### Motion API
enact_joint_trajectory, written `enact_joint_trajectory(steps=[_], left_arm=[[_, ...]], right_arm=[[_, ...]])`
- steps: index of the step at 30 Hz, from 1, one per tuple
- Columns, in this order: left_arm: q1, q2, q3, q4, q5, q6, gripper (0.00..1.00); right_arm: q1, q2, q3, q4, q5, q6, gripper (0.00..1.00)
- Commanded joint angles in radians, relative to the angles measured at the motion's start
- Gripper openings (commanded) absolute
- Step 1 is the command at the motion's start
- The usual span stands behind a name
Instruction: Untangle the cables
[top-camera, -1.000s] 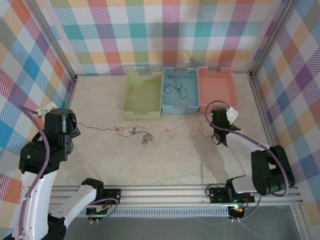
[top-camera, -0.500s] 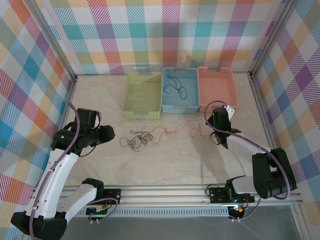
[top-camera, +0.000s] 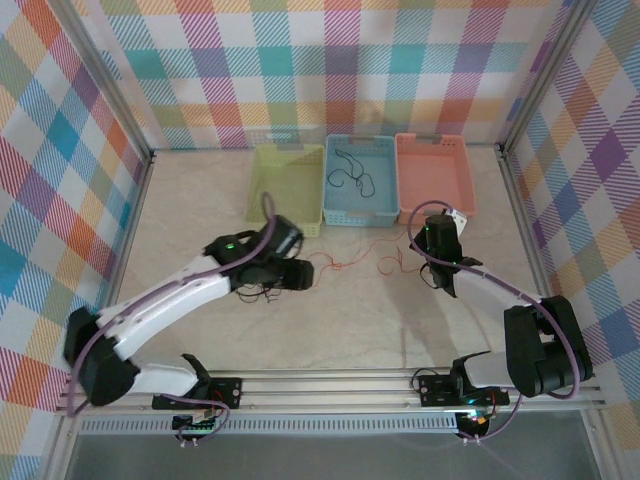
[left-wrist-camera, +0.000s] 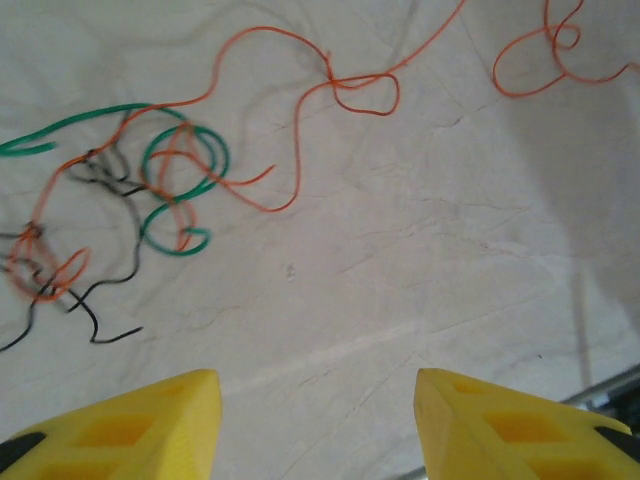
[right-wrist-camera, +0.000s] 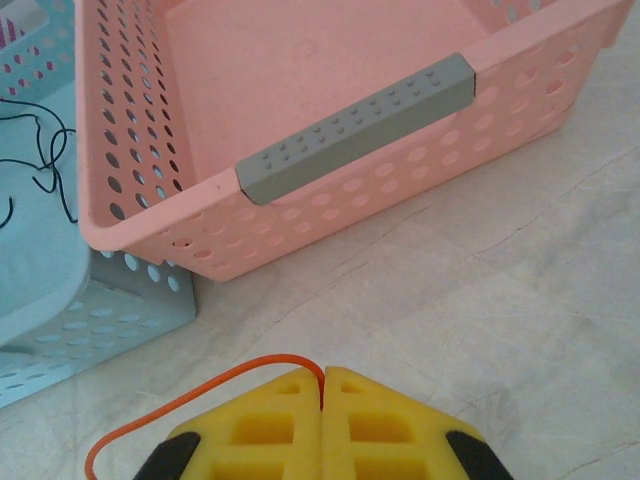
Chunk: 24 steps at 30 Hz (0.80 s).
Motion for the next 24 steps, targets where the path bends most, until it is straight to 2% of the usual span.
enact_joint_trajectory(steps=[1,9,13,24], left_arm=[[-0.049,0.155,0.115,0.035,-0.089,0.008,0.54],[-0.1,0.508,0.392,-0.028,-0.108,0.066,0.53],[-0.102,0.626,0.497,-0.091,-0.168,0.079,0.51],[-0.081,0.768,0.591,-0.14,-0.219,0.079,0.38]], right_arm=[[-0.003,0.009,-0.003,0.029,-0.009,-0.011,0.0],[-0.003,0.014,-0.001,0.031,-0.014,-0.012,0.0],[-0.003,0.015,0.0,0.03,-0.017,-0.013,0.0],[-0.002,0.02,0.003,0.03,-0.022,-0.013,0.0]])
